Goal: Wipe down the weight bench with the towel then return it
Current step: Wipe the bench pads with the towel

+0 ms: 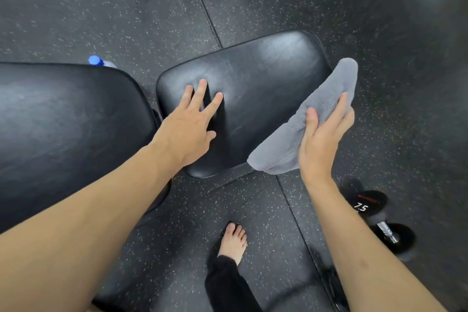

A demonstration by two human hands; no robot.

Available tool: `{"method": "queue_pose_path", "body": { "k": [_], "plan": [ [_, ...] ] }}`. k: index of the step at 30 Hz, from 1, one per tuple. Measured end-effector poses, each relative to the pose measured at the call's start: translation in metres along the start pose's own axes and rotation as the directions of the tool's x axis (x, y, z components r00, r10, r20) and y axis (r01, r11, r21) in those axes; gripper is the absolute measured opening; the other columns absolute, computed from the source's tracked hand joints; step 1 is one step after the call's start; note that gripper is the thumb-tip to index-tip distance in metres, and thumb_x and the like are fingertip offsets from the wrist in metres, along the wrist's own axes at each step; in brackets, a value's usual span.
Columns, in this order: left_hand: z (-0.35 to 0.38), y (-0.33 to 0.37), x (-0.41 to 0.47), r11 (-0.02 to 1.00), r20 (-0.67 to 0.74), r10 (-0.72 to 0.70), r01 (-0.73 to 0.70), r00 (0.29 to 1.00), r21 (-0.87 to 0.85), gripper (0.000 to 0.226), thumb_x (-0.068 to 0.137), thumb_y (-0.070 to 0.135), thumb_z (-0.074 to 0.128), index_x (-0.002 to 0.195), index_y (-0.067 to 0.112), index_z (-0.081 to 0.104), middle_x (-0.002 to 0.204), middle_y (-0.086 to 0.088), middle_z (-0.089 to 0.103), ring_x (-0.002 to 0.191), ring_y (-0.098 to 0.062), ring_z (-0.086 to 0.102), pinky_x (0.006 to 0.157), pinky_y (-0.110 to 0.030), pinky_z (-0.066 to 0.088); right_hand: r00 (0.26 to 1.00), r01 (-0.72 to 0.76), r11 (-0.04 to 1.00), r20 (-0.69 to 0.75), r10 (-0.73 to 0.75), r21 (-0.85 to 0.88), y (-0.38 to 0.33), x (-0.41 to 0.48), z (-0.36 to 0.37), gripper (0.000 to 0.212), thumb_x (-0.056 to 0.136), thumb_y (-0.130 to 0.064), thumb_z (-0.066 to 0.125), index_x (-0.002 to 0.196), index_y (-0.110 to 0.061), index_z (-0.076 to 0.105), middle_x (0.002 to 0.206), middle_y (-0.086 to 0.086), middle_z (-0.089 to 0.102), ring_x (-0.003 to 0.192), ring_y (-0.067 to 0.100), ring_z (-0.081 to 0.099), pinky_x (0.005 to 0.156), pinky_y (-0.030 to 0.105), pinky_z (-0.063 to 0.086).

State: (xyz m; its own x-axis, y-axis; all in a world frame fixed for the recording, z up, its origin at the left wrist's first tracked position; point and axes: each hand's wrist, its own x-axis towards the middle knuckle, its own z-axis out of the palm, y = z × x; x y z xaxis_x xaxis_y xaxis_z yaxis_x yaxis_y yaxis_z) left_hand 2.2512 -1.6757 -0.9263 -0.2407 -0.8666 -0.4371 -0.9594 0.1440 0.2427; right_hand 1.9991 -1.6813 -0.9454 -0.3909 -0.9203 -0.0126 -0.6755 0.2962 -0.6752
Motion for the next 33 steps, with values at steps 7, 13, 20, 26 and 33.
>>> {"method": "queue_pose_path", "body": {
  "k": [7, 13, 20, 26, 33],
  "plan": [
    [-0.002, -0.013, -0.003, 0.997, -0.005, 0.048, -0.048, 0.999, -0.064, 0.078, 0.104, 0.034, 0.051, 0.164, 0.028, 0.001, 0.173, -0.006, -0.012, 0.16, -0.026, -0.001, 0.123, -0.04, 0.032, 0.968, 0.208, 0.931, 0.199, -0.152, -0.3, -0.001, -0.07, 0.024, 0.09, 0.101, -0.052, 0.043, 0.16, 0.001, 0.002, 0.158, 0.044, -0.019, 0.151, 0.055, -0.016, 0.126, 0.057, -0.001],
    [-0.003, -0.038, -0.021, 0.993, -0.025, 0.089, -0.091, 0.996, -0.08, 0.07, 0.103, 0.026, 0.052, 0.164, 0.021, 0.018, 0.174, -0.001, -0.001, 0.159, -0.016, 0.008, 0.119, -0.032, 0.029, 0.636, 0.768, 0.465, 0.609, -0.474, -0.44, 0.013, -0.033, -0.022, 0.108, 0.079, -0.046, 0.078, 0.163, -0.019, 0.016, 0.171, 0.017, 0.011, 0.159, 0.033, 0.006, 0.126, 0.05, 0.001],
    [0.003, -0.037, -0.026, 0.996, -0.077, 0.062, -0.067, 0.995, -0.061, 0.067, 0.102, 0.024, 0.052, 0.162, 0.017, 0.024, 0.173, -0.006, 0.007, 0.146, -0.027, 0.031, 0.121, -0.036, 0.021, 0.515, 0.857, 0.233, 0.729, -0.451, -0.46, -0.014, -0.001, -0.008, 0.134, 0.058, -0.037, 0.096, 0.161, -0.005, 0.018, 0.169, 0.024, 0.013, 0.157, 0.04, 0.013, 0.127, 0.055, 0.01],
    [-0.005, -0.056, -0.033, 0.99, -0.168, 0.042, -0.064, 0.985, -0.127, 0.059, 0.098, 0.008, 0.051, 0.155, 0.012, 0.039, 0.165, -0.007, 0.031, 0.147, -0.022, 0.035, 0.121, -0.029, 0.016, 0.317, 0.943, 0.097, 0.77, -0.554, -0.318, -0.019, -0.03, 0.02, 0.118, 0.063, -0.007, 0.087, 0.162, -0.009, 0.022, 0.17, 0.015, 0.018, 0.157, 0.033, 0.022, 0.127, 0.051, 0.019],
    [-0.022, -0.088, -0.05, 0.992, -0.258, -0.004, -0.029, 0.966, -0.125, 0.053, 0.092, -0.002, 0.054, 0.144, 0.004, 0.053, 0.157, -0.016, 0.046, 0.148, -0.031, 0.039, 0.122, -0.035, 0.019, 0.076, 0.992, -0.044, 0.843, -0.533, -0.118, -0.036, -0.046, 0.043, 0.082, 0.085, 0.01, 0.046, 0.162, -0.007, 0.021, 0.17, 0.013, 0.018, 0.156, 0.034, 0.02, 0.126, 0.052, 0.022]
  ]
}}
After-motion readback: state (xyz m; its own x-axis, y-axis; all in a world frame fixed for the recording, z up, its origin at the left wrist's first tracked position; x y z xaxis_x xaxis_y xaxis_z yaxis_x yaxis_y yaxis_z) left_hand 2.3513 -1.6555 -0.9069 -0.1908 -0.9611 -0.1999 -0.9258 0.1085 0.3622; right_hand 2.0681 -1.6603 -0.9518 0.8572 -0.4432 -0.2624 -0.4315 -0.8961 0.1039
